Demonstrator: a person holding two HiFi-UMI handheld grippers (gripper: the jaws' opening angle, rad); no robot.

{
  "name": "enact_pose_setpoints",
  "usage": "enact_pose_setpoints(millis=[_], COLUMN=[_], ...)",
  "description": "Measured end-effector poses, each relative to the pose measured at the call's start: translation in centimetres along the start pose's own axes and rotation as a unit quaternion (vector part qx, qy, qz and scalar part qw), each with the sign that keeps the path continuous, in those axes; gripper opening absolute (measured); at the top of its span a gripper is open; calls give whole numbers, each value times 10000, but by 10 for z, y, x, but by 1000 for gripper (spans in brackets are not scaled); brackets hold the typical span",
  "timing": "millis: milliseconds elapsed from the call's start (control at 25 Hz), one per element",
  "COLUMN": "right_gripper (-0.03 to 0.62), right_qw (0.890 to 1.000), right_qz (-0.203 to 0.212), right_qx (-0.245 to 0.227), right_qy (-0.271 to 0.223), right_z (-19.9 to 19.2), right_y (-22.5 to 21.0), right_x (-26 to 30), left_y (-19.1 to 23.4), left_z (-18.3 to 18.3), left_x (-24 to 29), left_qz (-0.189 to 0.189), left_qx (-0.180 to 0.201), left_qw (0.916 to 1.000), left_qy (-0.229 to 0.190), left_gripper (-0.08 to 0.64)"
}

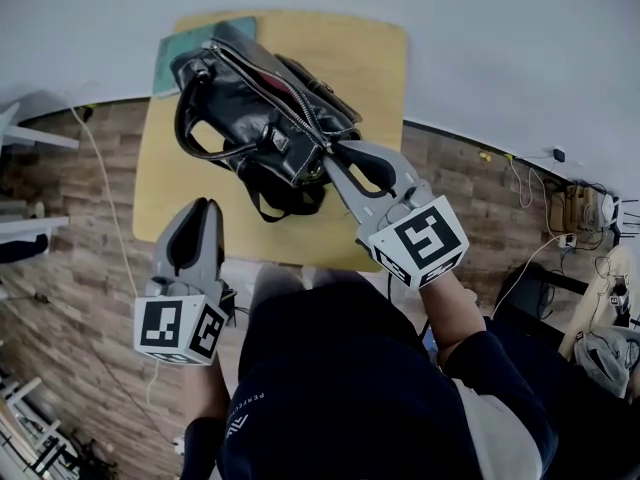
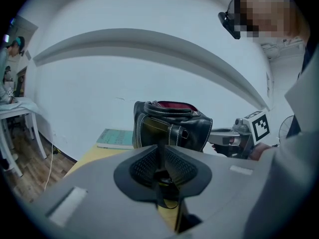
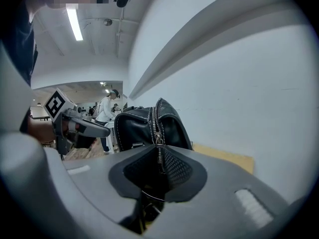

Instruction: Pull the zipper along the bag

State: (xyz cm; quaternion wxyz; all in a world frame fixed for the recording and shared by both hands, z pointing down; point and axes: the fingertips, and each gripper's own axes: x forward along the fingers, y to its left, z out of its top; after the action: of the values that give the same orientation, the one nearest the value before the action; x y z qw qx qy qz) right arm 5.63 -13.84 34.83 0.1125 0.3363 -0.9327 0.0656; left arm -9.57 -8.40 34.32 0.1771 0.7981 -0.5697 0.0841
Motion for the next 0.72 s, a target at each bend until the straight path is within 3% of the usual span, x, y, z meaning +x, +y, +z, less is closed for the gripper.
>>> enact_pose_setpoints(millis=[480, 720], right_gripper=[44, 43], right_qw=[9997, 9990], right_qz=[-16, 25], right_qx=[132, -17], right_qy=[-227, -448], right_z=[6, 21], right_y=[0, 2], right_x=[-12, -17], left_y=[-16, -22], left_z=[-4, -2], left_x=[1, -5], left_qz=[-2, 85], left_qx=[10, 51], left_qw=[10000, 9999], left_qy=[-59, -119], left_gripper=[55, 55])
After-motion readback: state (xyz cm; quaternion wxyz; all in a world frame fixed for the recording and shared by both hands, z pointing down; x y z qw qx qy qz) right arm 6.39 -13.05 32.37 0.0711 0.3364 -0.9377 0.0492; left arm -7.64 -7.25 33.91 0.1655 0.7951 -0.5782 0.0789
